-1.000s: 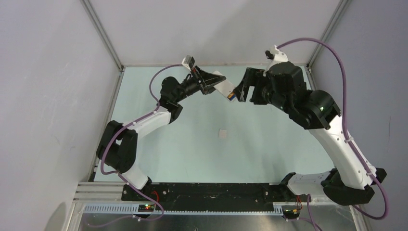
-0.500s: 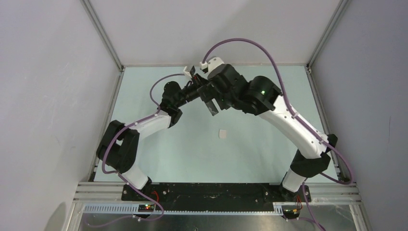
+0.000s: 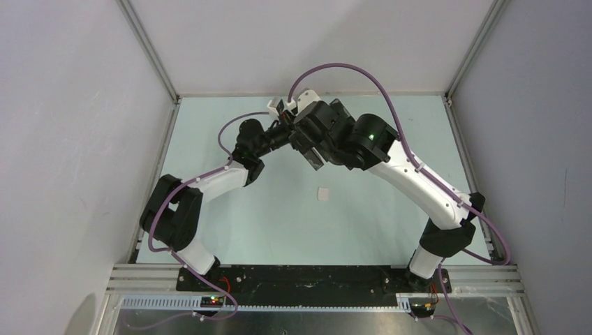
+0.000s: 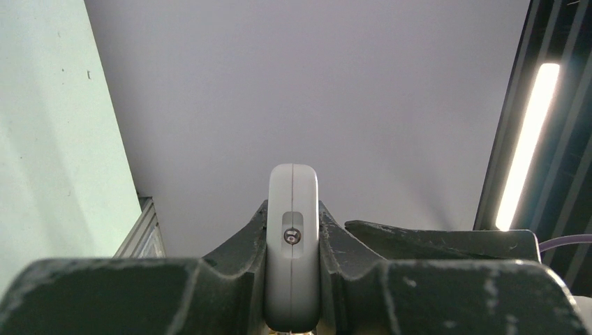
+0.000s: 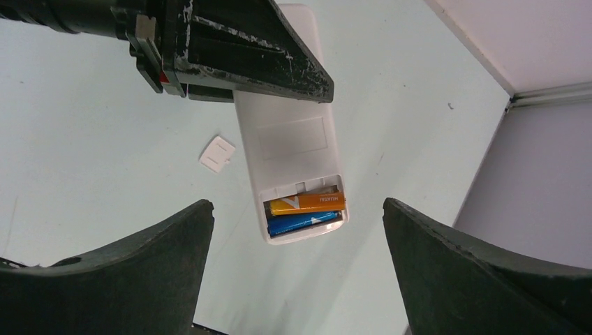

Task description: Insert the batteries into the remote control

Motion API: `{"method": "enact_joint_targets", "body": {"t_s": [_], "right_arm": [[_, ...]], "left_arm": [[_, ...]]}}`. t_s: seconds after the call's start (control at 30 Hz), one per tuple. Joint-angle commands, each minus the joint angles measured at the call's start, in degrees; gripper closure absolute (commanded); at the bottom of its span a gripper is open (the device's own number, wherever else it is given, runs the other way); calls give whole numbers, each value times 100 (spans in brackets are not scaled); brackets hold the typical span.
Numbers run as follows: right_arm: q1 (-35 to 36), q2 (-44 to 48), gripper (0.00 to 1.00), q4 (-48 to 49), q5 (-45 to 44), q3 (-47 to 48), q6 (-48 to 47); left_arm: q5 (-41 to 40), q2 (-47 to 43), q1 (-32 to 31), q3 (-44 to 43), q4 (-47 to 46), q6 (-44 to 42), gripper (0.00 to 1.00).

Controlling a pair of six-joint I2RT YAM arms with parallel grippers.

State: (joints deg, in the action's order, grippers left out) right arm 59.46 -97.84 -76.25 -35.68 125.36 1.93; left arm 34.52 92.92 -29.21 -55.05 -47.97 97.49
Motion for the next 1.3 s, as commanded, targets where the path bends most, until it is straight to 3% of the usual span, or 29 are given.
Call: {"method": "enact_joint_targets", "body": {"t_s": [0.0, 0.73, 1.27], "right_arm": [[46, 11, 6, -64, -89, -114, -113], [-118, -197, 12, -149, -162, -373, 45], [-153, -282, 33, -282, -45, -354, 245]], "left_arm": [[23, -139, 21, -25, -91, 166, 100], [29, -382, 22, 4, 429, 211, 100], [52, -414, 28, 22, 490, 226, 100]]}}
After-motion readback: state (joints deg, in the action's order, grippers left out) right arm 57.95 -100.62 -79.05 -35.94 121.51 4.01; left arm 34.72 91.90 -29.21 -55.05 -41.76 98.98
